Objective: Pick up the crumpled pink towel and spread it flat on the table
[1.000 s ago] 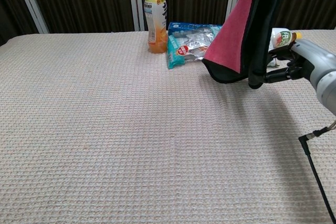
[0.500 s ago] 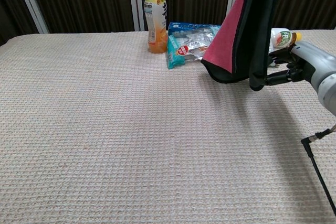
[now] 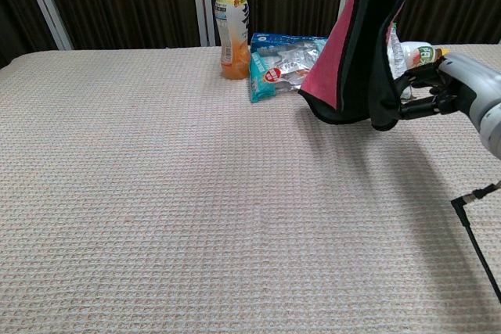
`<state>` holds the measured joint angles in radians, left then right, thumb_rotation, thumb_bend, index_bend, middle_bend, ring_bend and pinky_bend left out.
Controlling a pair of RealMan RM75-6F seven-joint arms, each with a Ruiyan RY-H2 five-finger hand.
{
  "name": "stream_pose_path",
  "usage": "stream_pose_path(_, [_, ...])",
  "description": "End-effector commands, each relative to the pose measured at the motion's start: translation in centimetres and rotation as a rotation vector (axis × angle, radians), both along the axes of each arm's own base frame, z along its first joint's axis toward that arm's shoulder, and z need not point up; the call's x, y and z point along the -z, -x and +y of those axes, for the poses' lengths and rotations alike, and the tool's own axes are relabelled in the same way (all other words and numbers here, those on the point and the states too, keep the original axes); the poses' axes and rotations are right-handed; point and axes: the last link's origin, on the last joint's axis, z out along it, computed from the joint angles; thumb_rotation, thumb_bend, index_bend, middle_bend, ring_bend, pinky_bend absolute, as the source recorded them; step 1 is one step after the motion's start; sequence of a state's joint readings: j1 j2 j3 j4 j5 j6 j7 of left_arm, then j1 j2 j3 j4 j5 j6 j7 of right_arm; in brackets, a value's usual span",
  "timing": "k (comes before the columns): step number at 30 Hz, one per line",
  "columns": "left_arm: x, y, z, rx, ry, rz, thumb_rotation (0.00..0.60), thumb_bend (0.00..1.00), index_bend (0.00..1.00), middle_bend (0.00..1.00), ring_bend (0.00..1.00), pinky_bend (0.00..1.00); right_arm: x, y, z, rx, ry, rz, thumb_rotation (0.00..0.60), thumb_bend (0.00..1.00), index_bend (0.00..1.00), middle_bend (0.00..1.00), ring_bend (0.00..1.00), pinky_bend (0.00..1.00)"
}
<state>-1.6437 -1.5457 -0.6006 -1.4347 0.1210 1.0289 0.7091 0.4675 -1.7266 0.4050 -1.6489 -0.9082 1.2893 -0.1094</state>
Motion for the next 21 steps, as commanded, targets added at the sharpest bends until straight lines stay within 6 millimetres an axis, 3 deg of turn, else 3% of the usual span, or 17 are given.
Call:
stream_pose_path(1, [-0.3,0.7,0.0,-0.003,0.012,-0.002,0.600,0.40,0.71,0.21,0.04,0.16,-0.8,0.1,-0.5,-0.001,0.027,-0.001,0.600,0.88,0.81,0.25,0.12,0.03])
stream_pose_path(21, [-4.0,6.6,0.0,-0.029,0.047,-0.048,0.600,0.40,0.72,0.21,0.04,0.16,-8.1,0.7,-4.2,-0.006,0.228,0.026,0.600,0.88,0.81,0.25,0.12,0.03])
